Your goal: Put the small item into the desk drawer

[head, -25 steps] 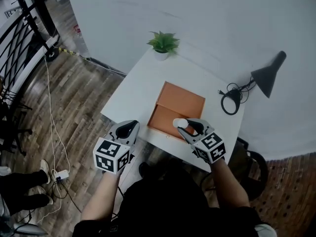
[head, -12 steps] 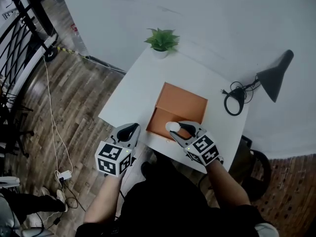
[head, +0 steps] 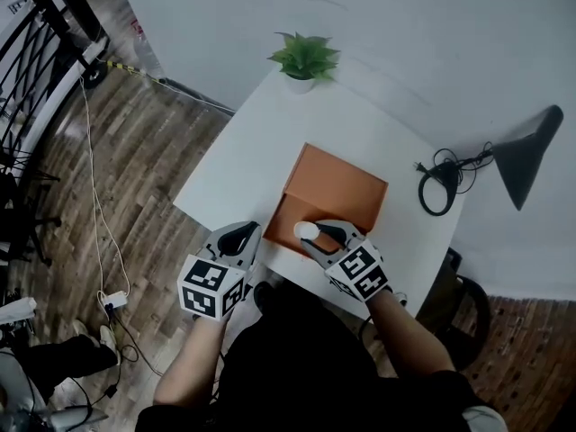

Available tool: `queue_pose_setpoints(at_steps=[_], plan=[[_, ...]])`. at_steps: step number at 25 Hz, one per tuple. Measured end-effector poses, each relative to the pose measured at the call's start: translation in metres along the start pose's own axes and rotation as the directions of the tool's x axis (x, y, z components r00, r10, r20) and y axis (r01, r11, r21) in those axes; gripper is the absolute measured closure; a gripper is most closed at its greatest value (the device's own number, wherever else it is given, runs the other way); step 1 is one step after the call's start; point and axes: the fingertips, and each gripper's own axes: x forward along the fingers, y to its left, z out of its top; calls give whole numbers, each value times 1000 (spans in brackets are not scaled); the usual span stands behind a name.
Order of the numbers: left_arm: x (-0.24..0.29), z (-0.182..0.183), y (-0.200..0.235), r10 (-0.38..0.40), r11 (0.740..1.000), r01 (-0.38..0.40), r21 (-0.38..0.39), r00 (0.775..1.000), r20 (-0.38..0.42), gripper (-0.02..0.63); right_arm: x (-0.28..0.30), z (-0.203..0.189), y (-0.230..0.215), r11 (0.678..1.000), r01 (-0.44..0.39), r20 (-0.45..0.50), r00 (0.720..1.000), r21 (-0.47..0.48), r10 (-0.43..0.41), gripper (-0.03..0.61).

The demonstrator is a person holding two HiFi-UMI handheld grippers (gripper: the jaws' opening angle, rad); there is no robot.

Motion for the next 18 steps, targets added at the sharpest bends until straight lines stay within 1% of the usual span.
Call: queue_pose_setpoints(at_steps=[3, 7, 12, 18], plan=[[4, -4, 6, 21, 1000, -22, -14, 1000, -15, 589, 12, -7, -5, 1000, -10, -19, 1000, -9, 10, 417], [3, -12, 13, 47, 998, -48, -29, 998, -42, 589, 30, -18, -8, 999, -5, -59, 998, -51, 2, 417], [-3, -22, 25, 78, 996, -81, -48, 995, -66, 589, 52, -21, -5, 999, -33, -72, 997, -25, 31, 417], [-2, -29, 29, 78, 995, -83, -59, 994, -81, 589, 67, -28, -5, 999, -37, -98, 994, -9, 36, 416]])
